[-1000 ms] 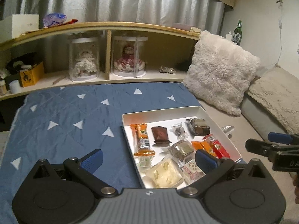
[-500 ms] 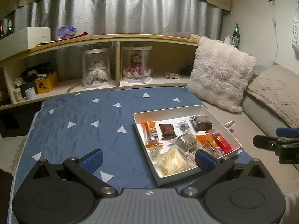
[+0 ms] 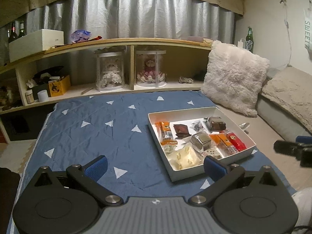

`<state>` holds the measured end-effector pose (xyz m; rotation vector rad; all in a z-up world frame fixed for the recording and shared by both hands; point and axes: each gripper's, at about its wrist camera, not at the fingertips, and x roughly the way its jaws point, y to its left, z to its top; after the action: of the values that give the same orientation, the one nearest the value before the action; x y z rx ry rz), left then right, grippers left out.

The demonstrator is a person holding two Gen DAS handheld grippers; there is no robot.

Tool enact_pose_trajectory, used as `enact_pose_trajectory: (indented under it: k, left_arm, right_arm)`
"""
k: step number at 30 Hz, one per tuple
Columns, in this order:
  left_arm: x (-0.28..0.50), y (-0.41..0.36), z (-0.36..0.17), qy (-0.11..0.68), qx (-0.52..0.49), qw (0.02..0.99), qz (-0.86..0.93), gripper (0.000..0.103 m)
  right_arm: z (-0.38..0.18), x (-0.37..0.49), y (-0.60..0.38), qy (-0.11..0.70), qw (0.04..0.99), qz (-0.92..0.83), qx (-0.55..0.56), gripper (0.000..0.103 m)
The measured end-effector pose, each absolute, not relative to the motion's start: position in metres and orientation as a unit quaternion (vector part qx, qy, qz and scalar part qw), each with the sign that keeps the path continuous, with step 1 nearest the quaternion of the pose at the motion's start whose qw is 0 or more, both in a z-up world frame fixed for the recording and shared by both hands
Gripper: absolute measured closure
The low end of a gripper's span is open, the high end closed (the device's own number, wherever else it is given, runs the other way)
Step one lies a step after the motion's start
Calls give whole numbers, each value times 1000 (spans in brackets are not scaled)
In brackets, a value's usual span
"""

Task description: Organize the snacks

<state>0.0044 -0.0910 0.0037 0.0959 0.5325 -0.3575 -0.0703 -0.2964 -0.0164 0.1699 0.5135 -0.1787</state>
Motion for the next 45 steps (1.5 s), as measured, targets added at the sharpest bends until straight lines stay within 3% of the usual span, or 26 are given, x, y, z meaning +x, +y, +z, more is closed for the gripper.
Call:
enact_pose_trajectory:
  k: [17,45]
  left_arm:
    - [-8,-86,-11,246,41,954,-167,0]
    - [-8,-85,-18,253,51,952,-164,0]
  right_arm:
    - [-36,-72,-284,262,959,-107,29,1]
    - [-45,-73,-288,278,954,-103,34,1]
